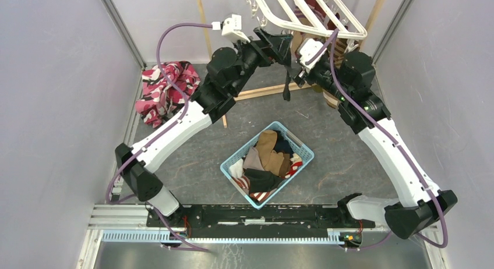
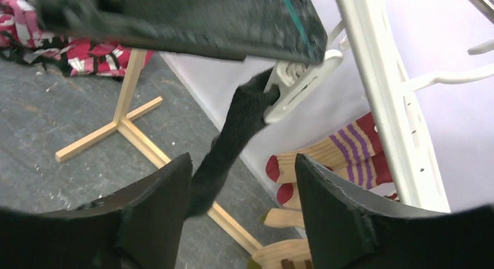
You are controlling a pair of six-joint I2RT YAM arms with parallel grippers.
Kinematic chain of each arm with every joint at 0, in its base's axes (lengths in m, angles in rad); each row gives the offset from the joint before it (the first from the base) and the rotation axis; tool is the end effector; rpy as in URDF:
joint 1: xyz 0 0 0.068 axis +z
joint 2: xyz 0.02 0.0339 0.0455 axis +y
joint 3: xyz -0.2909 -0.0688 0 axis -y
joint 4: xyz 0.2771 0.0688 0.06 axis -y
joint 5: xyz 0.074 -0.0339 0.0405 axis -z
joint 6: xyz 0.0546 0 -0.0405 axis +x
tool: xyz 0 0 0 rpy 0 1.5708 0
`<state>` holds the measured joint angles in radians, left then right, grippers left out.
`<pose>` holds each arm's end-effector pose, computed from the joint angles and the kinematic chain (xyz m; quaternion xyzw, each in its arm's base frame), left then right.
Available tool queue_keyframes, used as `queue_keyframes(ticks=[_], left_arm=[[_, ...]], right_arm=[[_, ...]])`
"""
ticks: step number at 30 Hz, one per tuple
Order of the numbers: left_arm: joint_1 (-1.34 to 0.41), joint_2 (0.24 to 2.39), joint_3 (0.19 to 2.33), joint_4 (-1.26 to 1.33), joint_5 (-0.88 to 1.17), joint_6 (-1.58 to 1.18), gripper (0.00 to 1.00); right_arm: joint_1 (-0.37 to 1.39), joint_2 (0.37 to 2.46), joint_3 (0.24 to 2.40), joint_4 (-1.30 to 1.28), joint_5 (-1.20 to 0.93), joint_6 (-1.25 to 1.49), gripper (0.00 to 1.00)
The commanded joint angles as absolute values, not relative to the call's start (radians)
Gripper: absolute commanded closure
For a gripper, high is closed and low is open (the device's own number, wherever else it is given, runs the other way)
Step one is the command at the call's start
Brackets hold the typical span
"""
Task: Clip the socks to the hanger
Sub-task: Clamp the sock onto the hanger, then pick up the sock from the bin.
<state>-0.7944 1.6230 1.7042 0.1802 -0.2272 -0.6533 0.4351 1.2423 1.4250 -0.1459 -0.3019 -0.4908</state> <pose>0.3096 -0.2977 0.5192 -0.0470 0.6098 -0.4702 0.6362 0.2777 0.1470 0.5028 -0.4033 0.5655 0.0845 0.7144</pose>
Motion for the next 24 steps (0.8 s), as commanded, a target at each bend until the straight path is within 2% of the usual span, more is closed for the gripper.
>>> queue_keyframes(ticks=[1,6,8,11,14,16,20,24], left_arm=[[-0.802,1.491,1.621,0.204,-0.165,-0.595,0.12],[-0.824,1.325,1.404,0.254,-0.046,-0.472,0.03],[-0.825,1.181,1.183,0.391,0.093,-0.399,0.01],[-0.825,1.087,1.039,0.395,0.169,-0.365,0.0],[-0.825,0.975,0.846,0.435,0.265,-0.362,0.0],[-0.825,0.9,0.692,0.476,0.245,-0.421,0.0],[-0.825,0.748,0.377,0.63,0.226,-0.55,0.0],[-0.826,0.69,0.256,0.637,0.256,-0.679,0.04]], right_arm=[[0.431,1.173,1.439,-0.275,-0.323,-0.513,0.24],[0.362,1.065,1.31,-0.323,-0.394,-0.483,0.08],[0.293,0.97,1.156,-0.332,-0.548,-0.499,0.02],[0.275,0.925,1.069,-0.408,-0.683,-0.577,0.02],[0.276,0.857,0.886,-0.405,-0.819,-0.657,0.02],[0.253,0.832,0.783,-0.42,-0.916,-0.745,0.02],[0.235,0.844,0.729,-0.522,-0.948,-0.892,0.02],[0.192,0.856,0.673,-0.566,-1.035,-0.99,0.02]])
